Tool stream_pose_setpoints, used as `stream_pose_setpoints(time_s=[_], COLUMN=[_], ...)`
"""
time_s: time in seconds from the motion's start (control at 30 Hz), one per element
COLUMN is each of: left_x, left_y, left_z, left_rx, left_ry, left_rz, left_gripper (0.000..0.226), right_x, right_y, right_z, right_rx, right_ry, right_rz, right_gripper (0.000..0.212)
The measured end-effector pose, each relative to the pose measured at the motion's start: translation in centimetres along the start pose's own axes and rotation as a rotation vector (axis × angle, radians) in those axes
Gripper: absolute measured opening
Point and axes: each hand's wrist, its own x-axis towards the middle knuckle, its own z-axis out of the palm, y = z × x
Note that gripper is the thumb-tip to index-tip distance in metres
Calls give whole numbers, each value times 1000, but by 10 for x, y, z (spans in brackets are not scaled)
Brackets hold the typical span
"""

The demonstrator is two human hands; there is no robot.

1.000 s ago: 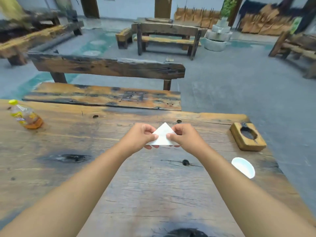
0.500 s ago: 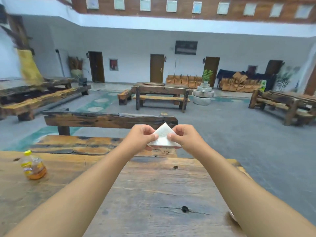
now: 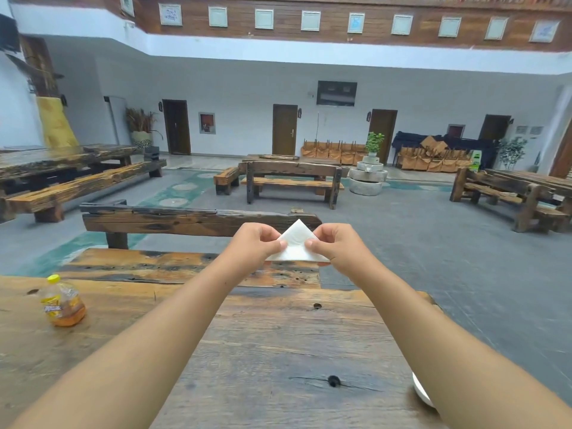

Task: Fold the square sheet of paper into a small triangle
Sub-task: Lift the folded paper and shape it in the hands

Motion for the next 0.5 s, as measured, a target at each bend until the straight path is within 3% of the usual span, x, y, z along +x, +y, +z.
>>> stream_pose_setpoints(time_s=[0.5], left_x=[20], left_y=[0], left_z=[37], left_rx=[-51], left_ry=[-103], left_rz=[36], left_gripper=[15], right_x=[1], right_y=[24], right_z=[-34], right_rx=[-56], right_ry=[11], right_rz=[35], right_gripper=[15])
